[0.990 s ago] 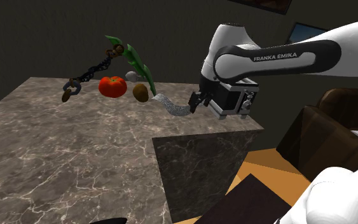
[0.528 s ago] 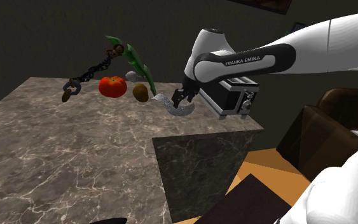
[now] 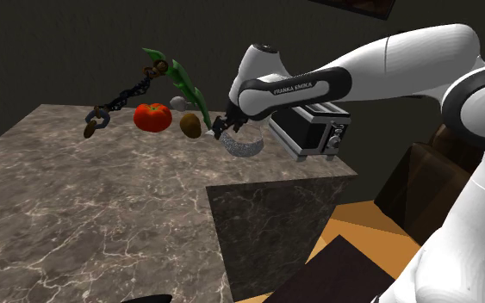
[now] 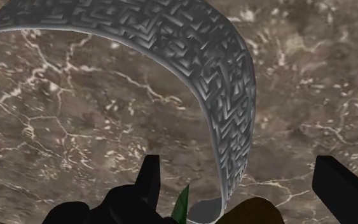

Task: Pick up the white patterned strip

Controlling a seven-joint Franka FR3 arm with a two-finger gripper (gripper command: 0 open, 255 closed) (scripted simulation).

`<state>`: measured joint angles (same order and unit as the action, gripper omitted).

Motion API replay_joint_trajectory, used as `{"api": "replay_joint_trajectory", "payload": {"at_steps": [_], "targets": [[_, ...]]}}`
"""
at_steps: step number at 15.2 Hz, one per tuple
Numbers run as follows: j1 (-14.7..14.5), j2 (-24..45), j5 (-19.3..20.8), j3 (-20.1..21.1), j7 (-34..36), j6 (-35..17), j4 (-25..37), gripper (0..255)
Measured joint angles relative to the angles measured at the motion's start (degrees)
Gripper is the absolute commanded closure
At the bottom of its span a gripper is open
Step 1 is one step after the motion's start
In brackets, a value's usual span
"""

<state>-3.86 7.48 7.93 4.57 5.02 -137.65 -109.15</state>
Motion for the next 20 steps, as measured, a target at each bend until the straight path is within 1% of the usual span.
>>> {"api": "replay_joint_trajectory", "payload": {"at_steps": [7,8,18,20], "targets": [[-0.15,2.68,1.05,-0.2,1.08,-4.75,-1.82,0],[-0.16,2.81,1.11,-0.21,1.12,-5.04,-1.97,255],[-0.17,2.99,1.14,-0.19,1.11,-5.32,-2.13,255],[-0.16,2.49,0.95,-0.11,0.94,-4.46,-1.78,255]]}}
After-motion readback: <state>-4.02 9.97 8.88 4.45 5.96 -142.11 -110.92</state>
